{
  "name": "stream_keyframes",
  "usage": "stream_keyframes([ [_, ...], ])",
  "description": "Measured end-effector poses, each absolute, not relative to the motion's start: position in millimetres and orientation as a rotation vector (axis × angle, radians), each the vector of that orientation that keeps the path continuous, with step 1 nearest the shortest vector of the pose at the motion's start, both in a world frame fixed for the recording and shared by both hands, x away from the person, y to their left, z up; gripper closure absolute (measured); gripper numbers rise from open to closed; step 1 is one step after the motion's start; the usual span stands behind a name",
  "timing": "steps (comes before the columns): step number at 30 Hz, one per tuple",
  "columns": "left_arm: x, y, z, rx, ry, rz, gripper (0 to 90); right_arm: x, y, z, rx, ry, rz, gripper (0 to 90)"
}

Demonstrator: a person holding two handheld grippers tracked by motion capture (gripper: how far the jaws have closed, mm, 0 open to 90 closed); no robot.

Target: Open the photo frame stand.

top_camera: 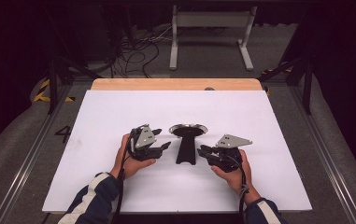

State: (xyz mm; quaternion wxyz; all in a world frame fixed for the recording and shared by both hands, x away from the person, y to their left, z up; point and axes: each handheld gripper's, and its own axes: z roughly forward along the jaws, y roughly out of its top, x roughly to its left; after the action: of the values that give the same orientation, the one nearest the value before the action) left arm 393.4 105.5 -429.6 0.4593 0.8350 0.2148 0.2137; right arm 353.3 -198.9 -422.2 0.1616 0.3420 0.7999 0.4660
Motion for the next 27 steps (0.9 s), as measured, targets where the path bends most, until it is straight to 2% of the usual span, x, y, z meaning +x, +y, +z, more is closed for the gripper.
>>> stream_keyframes([
  [12,370,142,-428,2.086,0.537,0.499,26.0,349,-197,-420,0.95,2.278,1.322,79.8],
  [22,366,159,-428,2.077,0.569,0.527,25.6,346,-195,-417,0.918,2.274,1.313,82.3],
  [27,370,157,-428,2.072,0.564,0.522,33.2,343,-190,-415,0.89,2.274,1.311,88.6],
])
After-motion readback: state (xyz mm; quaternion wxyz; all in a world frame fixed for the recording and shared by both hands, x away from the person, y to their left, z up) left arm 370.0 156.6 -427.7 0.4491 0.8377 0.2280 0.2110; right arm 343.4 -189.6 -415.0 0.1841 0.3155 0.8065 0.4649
